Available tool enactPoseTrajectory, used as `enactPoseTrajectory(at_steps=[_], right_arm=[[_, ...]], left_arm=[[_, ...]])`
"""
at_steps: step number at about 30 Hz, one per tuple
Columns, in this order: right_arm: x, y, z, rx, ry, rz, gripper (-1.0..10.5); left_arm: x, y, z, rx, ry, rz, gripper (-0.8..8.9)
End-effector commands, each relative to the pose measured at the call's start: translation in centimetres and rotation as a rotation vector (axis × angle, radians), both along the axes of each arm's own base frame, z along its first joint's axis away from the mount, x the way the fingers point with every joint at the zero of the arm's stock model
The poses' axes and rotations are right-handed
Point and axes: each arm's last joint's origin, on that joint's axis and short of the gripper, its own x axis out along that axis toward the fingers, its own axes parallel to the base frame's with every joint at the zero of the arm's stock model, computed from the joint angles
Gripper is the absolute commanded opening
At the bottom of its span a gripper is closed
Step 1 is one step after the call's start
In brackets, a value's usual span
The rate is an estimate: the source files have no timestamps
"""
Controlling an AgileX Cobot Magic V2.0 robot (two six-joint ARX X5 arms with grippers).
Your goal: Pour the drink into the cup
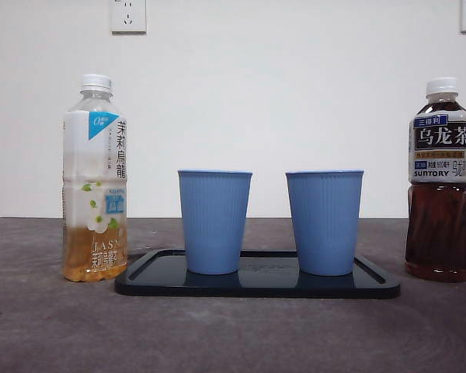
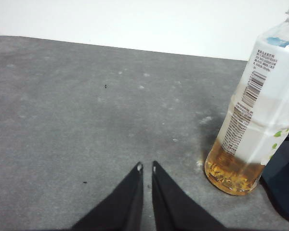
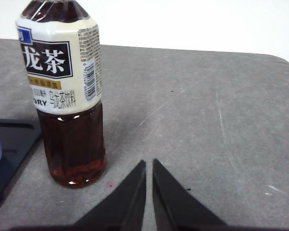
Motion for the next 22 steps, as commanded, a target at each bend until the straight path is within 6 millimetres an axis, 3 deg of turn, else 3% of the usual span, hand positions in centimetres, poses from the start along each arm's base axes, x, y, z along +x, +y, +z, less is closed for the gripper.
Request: enactPoseTrajectory(at_steps=[1,6,12,22], right_arm=[[0.0,0.1,-0.1,0.093,0.001,0.032,0.2],[-0.1,0.6,0.1,0.207,0.008,0.171,0.1],[-0.4,0.7,1.9,0.352,-0.024,0.179,0.1],[-1.8,0.9,7.4,0.437,-0.048,0.217,0.1]], left_arm=[[0.1,0.0,-0.6,0.008,0.011,0.001,0.24],[0.1,-0.1,-0.2,-0.034,-0.002,-0.007,0.15],[-0.3,-0.4,1.6,-0.147,-0.042,-0.032,0.15],[-1.2,-0.7,7.7,-0.23,-0.1,-0.074,0.15]])
